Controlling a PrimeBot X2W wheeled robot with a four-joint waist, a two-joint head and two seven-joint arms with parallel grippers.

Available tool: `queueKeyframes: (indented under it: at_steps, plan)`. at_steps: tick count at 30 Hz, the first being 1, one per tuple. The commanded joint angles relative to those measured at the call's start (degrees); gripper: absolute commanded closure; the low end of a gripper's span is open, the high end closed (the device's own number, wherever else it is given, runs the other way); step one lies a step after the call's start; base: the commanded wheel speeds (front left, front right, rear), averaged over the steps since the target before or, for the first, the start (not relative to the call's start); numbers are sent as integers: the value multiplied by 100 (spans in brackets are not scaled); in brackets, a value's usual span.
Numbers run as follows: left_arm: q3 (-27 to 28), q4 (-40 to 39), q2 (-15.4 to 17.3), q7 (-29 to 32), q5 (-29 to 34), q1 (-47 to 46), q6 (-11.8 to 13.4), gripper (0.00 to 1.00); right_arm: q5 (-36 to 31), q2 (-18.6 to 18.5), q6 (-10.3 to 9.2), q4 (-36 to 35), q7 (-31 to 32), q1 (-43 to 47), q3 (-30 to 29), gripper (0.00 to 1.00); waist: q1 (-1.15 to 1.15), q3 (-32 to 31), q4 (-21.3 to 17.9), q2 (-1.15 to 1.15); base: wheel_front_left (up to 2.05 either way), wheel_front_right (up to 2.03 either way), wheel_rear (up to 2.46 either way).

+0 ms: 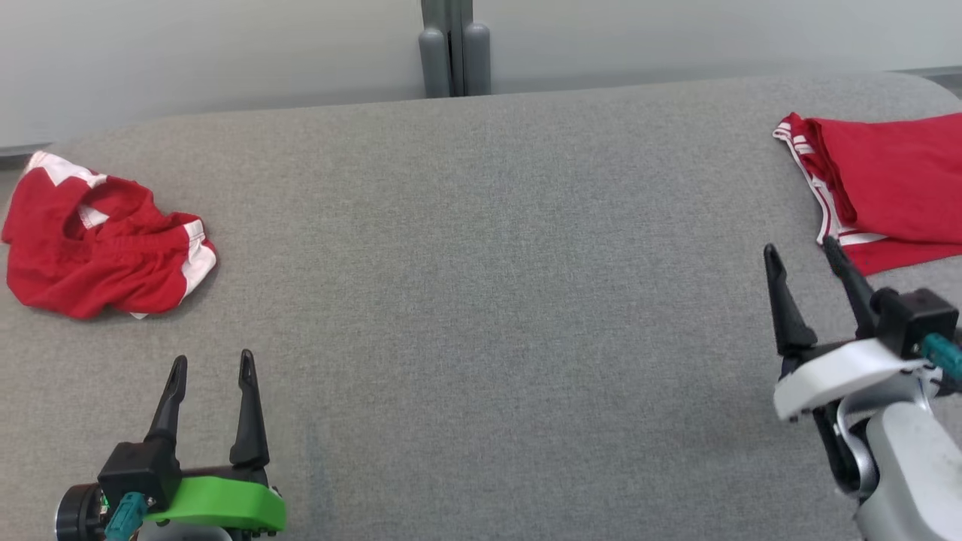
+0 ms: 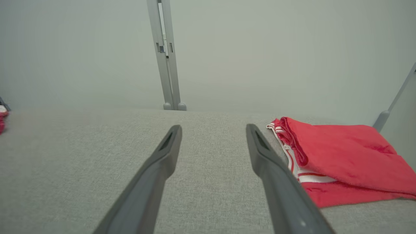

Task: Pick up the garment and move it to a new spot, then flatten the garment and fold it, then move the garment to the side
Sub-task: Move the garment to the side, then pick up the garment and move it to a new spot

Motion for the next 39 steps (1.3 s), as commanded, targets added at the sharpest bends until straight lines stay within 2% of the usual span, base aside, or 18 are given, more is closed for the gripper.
queueKeyframes:
  at_steps: [1,15,32,39]
  plan:
    - [28,37,3,1,-45,84,-28,0,-28,75,-11,-110,-15,212,-49,0,0,-193,69,0,0,0,0]
    - [57,107,-11,1,-19,347,-95,0,-341,844,-10,-863,-15,1647,-347,0,0,-640,37,0,0,0,0]
    - [59,75,-15,1,3,323,-110,0,-378,945,-10,-905,-15,1750,-355,0,0,-675,53,0,0,0,0]
    - [91,100,-14,1,43,287,-110,0,-362,977,-10,-867,-15,1800,-365,0,0,-699,241,0,0,0,0]
